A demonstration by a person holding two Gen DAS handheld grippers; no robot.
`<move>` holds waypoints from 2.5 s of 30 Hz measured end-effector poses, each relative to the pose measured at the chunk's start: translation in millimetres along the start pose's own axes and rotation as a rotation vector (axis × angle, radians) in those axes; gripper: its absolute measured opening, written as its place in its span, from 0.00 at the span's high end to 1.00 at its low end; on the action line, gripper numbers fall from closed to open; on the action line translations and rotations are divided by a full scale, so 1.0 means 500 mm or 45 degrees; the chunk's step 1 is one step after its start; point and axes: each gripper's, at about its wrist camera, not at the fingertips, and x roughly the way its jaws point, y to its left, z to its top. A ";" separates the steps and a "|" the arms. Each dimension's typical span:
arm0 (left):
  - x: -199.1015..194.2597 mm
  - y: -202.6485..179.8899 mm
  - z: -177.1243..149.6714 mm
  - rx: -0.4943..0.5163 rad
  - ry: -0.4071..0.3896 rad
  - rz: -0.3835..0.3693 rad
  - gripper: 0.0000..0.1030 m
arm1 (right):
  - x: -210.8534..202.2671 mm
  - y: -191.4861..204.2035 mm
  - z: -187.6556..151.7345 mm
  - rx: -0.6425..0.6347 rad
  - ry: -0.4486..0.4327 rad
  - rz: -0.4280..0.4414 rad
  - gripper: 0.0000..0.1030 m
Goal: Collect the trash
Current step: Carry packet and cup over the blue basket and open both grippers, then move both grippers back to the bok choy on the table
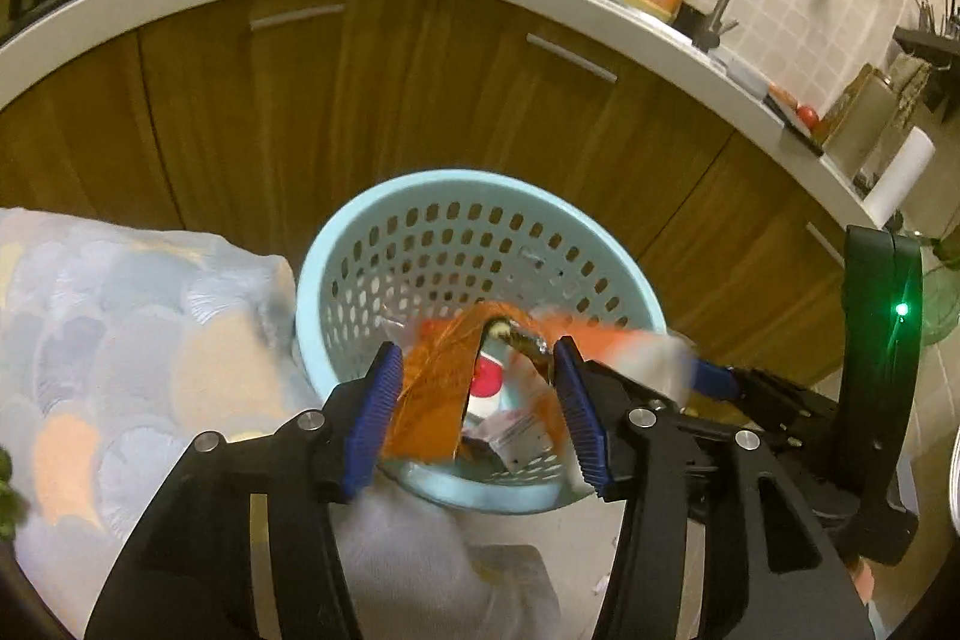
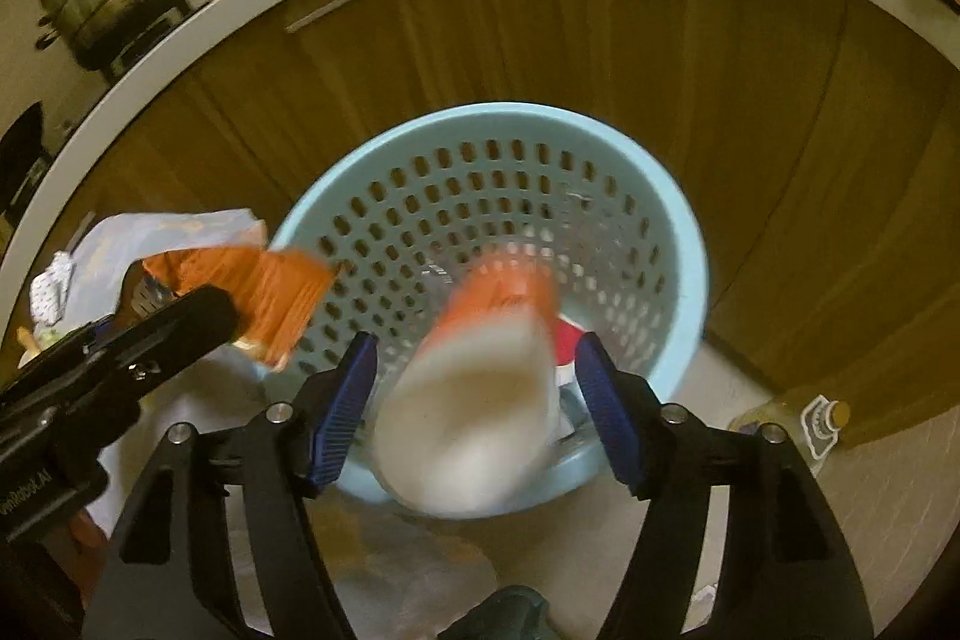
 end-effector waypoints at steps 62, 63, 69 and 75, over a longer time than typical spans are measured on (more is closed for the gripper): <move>-0.048 -0.003 0.022 -0.019 -0.109 0.063 0.18 | -0.109 -0.041 0.007 0.066 -0.141 0.041 0.37; -0.063 0.001 0.019 -0.027 -0.132 0.088 0.18 | -0.108 -0.032 0.007 0.053 -0.141 0.047 0.37; -0.167 0.069 -0.026 -0.141 -0.236 0.189 0.18 | -0.099 0.069 -0.003 -0.067 -0.139 0.133 0.37; -0.315 0.186 -0.117 -0.286 -0.299 0.490 0.18 | -0.104 0.225 -0.020 -0.259 -0.130 0.255 0.37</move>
